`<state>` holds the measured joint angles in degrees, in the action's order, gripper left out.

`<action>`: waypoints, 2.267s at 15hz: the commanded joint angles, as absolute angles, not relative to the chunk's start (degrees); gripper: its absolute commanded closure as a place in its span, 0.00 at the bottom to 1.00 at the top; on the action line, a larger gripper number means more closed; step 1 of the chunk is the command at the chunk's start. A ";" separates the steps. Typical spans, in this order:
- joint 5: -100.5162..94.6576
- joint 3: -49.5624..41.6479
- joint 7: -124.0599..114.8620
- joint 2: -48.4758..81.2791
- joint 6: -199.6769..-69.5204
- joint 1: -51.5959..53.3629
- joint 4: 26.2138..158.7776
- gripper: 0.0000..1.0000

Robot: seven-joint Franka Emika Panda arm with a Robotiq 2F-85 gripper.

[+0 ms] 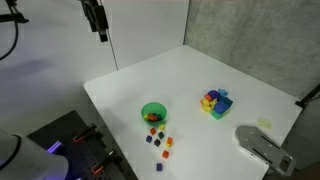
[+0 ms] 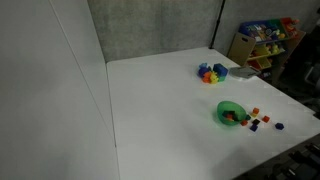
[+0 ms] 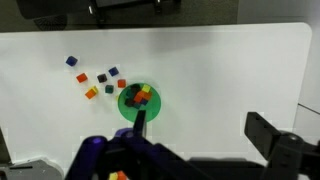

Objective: Take a block out of the bowl

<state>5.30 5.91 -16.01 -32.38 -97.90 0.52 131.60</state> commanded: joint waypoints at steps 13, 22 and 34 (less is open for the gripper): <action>-0.84 2.06 -3.47 -13.31 -124.05 0.50 132.59 0.00; 0.08 1.66 3.44 0.84 -142.00 0.59 136.15 0.00; 0.38 1.18 4.26 4.04 -142.88 -0.18 136.29 0.00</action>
